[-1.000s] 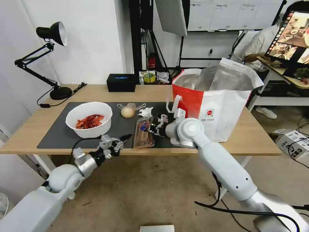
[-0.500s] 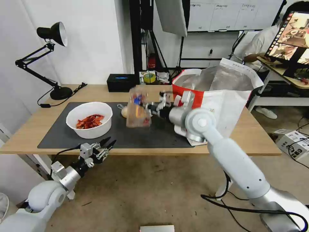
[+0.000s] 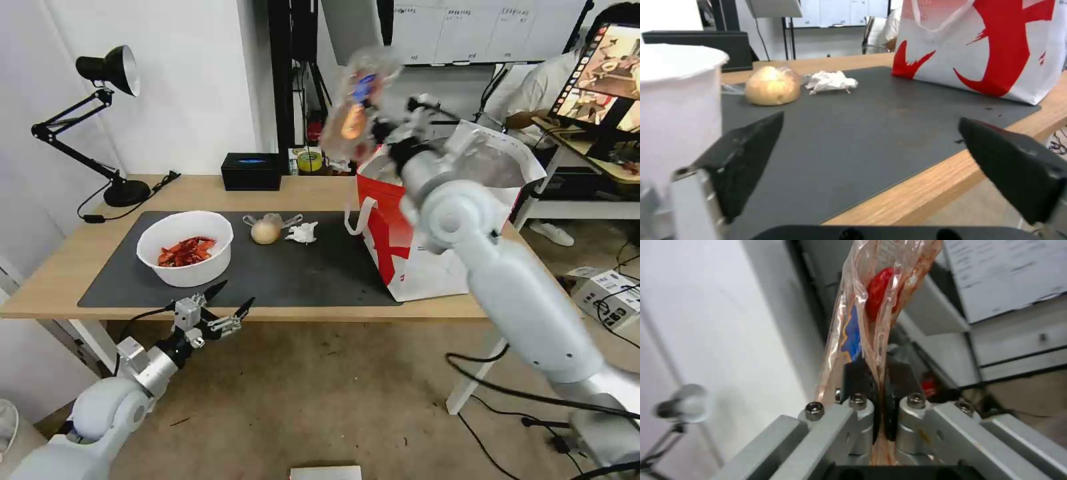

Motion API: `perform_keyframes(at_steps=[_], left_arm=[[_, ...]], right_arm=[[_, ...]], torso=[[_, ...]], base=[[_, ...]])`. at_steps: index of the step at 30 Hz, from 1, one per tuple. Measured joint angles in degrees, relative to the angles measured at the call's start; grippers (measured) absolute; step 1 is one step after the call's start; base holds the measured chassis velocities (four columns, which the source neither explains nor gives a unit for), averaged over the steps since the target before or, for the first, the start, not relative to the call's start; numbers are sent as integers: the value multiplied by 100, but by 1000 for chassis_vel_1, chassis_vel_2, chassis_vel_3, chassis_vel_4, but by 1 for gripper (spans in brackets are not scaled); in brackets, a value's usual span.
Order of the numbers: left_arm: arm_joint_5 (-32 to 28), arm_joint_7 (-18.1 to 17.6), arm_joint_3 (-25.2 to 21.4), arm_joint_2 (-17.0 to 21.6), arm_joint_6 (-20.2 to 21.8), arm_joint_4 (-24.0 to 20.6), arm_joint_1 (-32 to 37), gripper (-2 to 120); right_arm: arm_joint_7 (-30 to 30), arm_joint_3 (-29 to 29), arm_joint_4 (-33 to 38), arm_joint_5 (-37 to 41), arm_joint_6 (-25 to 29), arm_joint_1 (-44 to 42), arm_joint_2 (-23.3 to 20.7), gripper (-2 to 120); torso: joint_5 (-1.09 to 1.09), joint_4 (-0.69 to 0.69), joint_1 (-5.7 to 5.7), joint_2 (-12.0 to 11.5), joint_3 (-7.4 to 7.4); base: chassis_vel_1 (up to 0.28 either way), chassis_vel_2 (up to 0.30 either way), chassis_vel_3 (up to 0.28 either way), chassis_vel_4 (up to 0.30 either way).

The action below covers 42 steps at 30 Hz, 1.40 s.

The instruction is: Pick up the trash from the table and place it into the takeout bag.

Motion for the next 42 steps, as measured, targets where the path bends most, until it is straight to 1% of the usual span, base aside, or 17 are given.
perform_keyframes(at_steps=[8,17,20,23,24,25,28,29,32,33,35,37,38,39,40,41,42], left_arm=[[10,-163,201,-19,2,12,-92,114],[11,-219,207,-21,3,-18,-48,111],[10,-239,206,-20,2,-32,-46,106],[10,-252,211,-15,2,-40,-47,101],[9,-263,216,-6,2,-46,-51,101],[9,-263,216,-6,2,-46,-51,101],[9,-302,229,10,2,-71,-56,100],[9,-302,229,10,2,-71,-56,100],[9,-345,233,36,8,-95,-73,100],[9,-345,233,36,8,-95,-73,100],[-3,-368,232,58,14,-129,-87,100],[-8,-370,227,66,16,-138,-87,100],[-27,-371,208,80,18,-157,-87,100],[-27,-371,208,80,18,-157,-87,100],[-51,-371,185,91,18,-168,-84,100],[-64,-371,172,93,18,-173,-82,100],[-97,-370,126,96,18,-186,-67,100]], right_arm=[[35,269,-66,-137,-14,-516,-256,0],[136,478,185,36,-65,-934,-334,3],[157,555,288,83,-78,-1125,-363,15],[170,605,338,141,-91,-1214,-369,22],[174,645,380,174,-107,-1282,-373,29],[174,645,380,174,-107,-1282,-373,29],[175,707,441,189,-123,-1397,-375,43],[175,707,441,189,-123,-1397,-375,43],[166,754,469,193,-134,-1459,-375,59],[166,754,469,193,-134,-1459,-375,59],[124,779,476,221,-135,-1460,-400,69],[93,780,476,231,-136,-1446,-421,73],[10,780,479,236,-136,-1388,-486,80],[10,780,479,236,-136,-1388,-486,80],[-82,767,489,235,-136,-1329,-548,86],[-133,756,498,234,-137,-1297,-576,87],[-298,708,533,215,-164,-1199,-662,96]], torso=[[0,0,0,0,0],[-2,2,0,0,0],[-2,2,0,0,0],[-2,2,0,0,0],[-2,2,0,0,0],[-2,2,0,0,0],[-2,2,0,0,0],[-2,2,0,0,0],[-2,2,0,0,0],[-2,2,0,0,0],[-2,2,0,0,0],[-2,2,0,0,0],[-2,2,0,0,0],[-2,2,0,0,0],[-2,1,0,0,0],[-2,1,1,0,0],[-2,1,0,0,0]], base=[[0,0,0,0],[0,0,0,0],[0,0,0,0],[0,0,0,0],[0,0,0,0],[0,0,0,0],[0,0,0,0],[0,0,0,0],[0,0,0,0],[0,0,0,0],[0,0,0,0],[0,0,0,0],[0,0,0,0],[0,0,0,0],[0,0,0,0],[0,0,0,0],[0,0,0,0]])
